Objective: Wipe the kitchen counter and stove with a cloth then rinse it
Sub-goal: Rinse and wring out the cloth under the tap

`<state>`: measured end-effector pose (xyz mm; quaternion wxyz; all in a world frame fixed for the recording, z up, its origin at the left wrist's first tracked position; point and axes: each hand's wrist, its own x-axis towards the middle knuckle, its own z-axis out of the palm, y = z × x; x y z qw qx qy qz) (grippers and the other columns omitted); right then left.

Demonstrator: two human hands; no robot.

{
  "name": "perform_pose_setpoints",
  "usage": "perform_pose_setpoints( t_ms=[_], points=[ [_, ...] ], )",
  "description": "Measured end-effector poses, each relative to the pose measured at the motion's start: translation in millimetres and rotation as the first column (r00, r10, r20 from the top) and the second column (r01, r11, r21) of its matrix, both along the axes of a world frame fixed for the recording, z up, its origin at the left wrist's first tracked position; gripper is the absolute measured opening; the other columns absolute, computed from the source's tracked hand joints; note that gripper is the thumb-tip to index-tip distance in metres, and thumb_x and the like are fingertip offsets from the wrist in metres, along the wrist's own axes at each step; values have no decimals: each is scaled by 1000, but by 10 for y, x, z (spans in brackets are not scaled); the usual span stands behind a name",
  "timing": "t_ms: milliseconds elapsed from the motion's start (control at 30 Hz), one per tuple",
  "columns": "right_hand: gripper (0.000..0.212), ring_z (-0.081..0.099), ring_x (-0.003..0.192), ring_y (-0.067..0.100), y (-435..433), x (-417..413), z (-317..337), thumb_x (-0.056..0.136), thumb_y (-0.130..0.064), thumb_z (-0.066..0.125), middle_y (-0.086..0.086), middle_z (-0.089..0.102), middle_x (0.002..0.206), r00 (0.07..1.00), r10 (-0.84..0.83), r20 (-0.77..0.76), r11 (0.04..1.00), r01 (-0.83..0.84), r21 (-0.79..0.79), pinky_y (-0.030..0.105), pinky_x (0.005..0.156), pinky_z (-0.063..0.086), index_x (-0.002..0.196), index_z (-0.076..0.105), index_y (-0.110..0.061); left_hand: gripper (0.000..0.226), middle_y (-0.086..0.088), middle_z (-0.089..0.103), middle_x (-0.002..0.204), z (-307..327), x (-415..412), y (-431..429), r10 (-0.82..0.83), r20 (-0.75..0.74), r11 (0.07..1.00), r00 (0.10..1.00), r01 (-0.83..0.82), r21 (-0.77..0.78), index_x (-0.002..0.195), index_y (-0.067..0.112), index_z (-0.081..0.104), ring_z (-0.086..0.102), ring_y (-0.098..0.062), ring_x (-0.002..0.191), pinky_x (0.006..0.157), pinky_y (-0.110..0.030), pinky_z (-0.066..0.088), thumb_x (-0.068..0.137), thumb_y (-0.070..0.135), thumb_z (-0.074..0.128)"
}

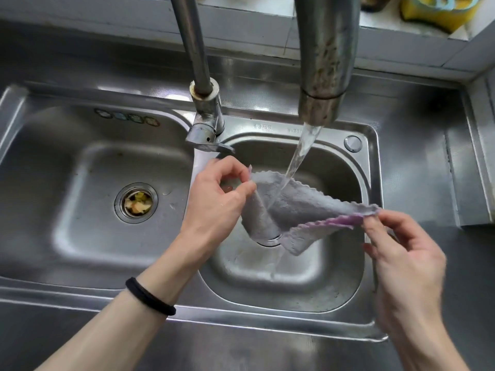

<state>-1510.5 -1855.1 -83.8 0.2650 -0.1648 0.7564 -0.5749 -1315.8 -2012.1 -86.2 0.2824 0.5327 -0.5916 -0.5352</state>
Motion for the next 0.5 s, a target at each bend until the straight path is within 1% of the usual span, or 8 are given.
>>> perform_pose_setpoints(
  t_ms=[33, 133, 200, 267, 333, 400, 467, 500],
  points=[
    [20, 62, 69, -3, 34, -28, 0, 94, -12, 74, -14, 74, 77, 1000, -7, -3, 1000, 7, 7, 12, 64, 53, 84, 79, -29, 16, -20, 65, 101, 4, -7, -4, 1, 5, 1000, 1000, 0, -14, 77, 12, 66, 64, -35, 94, 89, -44, 52, 85, 0, 73],
    [18, 65, 70, -2, 57, -33, -42, 93, -10, 75, -11, 76, 77, 998, 56, -38, 996, -53, 74, 15, 67, 54, 83, 78, -25, 18, -14, 68, 92, 16, -44, 8, -32, -29, 999, 999, 31, -7, 77, 12, 67, 63, -13, 80, 80, -29, 52, 86, -1, 73],
    [17, 65, 69, 1, 16, 15, -81, 92, -8, 76, -8, 75, 75, 991, 128, -41, 985, -122, 120, 15, 67, 52, 83, 77, -22, 19, -5, 68, 79, 43, -78, 38, -97, -86, 995, 991, 99, 16, 77, 11, 65, 62, -8, 77, 77, -24, 52, 89, -2, 72],
    [13, 68, 73, 8, -51, 80, -86, 90, -11, 77, -3, 77, 80, 974, 228, -22, 964, -222, 148, 20, 72, 53, 82, 76, -21, 23, 9, 65, 75, 76, -107, 68, -163, -118, 986, 980, 165, 8, 75, 16, 63, 62, -7, 78, 81, -24, 51, 90, 0, 72],
    [9, 72, 83, 18, -127, 137, -30, 89, -13, 78, 0, 77, 87, 933, 359, -5, 923, -354, 149, 29, 81, 55, 83, 75, -19, 22, 6, 66, 79, 124, -136, 92, -214, -142, 977, 966, 212, -32, 77, 19, 62, 63, -11, 84, 87, -35, 52, 91, 6, 72],
    [9, 73, 92, 24, -209, 184, 75, 91, -14, 78, 0, 77, 94, 850, 527, 24, 843, -526, 114, 35, 86, 57, 84, 74, -16, 12, -11, 70, 90, 191, -158, 120, -266, -256, 963, 929, 267, -33, 85, 8, 63, 70, -24, 93, 90, -47, 54, 92, 14, 72],
    [9, 74, 90, 20, -296, 219, 201, 94, -14, 76, -2, 78, 94, 752, 658, 41, 748, -659, 80, 28, 84, 57, 86, 73, -17, 25, -18, 70, 95, 274, -169, 138, -302, -374, 948, 877, 318, -21, 92, -2, 61, 71, -38, 95, 88, -48, 58, 92, 19, 73],
    [10, 74, 88, 16, -339, 232, 258, 96, -15, 74, -4, 78, 91, 727, 687, 20, 724, -686, 67, 24, 81, 56, 88, 74, -20, 26, -16, 70, 93, 312, -174, 138, -316, -409, 942, 856, 335, -28, 91, -2, 60, 71, -36, 91, 82, -43, 60, 91, 21, 74]
  ],
)
